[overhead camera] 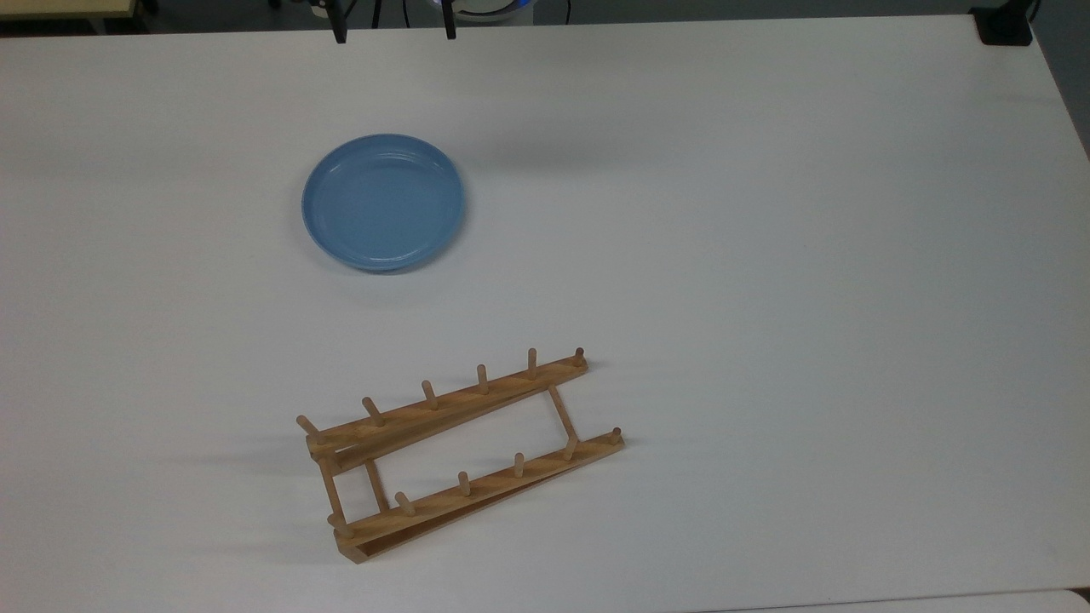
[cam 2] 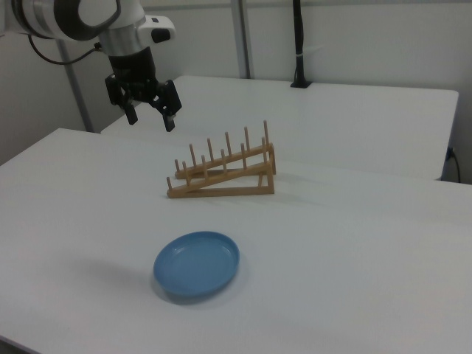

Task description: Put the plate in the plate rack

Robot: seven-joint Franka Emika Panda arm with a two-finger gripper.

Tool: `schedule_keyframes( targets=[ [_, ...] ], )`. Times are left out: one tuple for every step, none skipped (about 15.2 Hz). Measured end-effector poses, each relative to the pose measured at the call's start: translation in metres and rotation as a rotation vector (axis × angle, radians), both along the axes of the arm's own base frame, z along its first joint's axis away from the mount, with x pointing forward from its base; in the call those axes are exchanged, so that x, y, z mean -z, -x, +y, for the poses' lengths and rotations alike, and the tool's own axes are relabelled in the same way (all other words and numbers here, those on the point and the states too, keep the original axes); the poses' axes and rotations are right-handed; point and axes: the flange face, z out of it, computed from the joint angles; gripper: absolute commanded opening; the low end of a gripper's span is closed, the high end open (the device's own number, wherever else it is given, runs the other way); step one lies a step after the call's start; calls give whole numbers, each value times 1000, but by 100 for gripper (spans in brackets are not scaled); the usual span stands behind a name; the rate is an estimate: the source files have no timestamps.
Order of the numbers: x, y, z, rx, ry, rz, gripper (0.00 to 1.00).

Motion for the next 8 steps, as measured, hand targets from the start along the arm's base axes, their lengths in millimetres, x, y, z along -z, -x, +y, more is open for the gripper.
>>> schedule_keyframes(
  targets=[
    [0, 0, -1, -2, 2, 0, 100],
    [0, 0, -5, -37, 15, 0, 100],
    [2, 2, -10, -105, 35, 14, 100],
    [4, 5, -18, -189, 56, 44, 100],
    [8, 9, -26, -263, 84, 76, 100],
    [12, 10, -36, -298, 107, 95, 99],
    [20, 11, -47, -298, 118, 115, 96],
    [31, 12, -60, -286, 127, 131, 96]
  ],
)
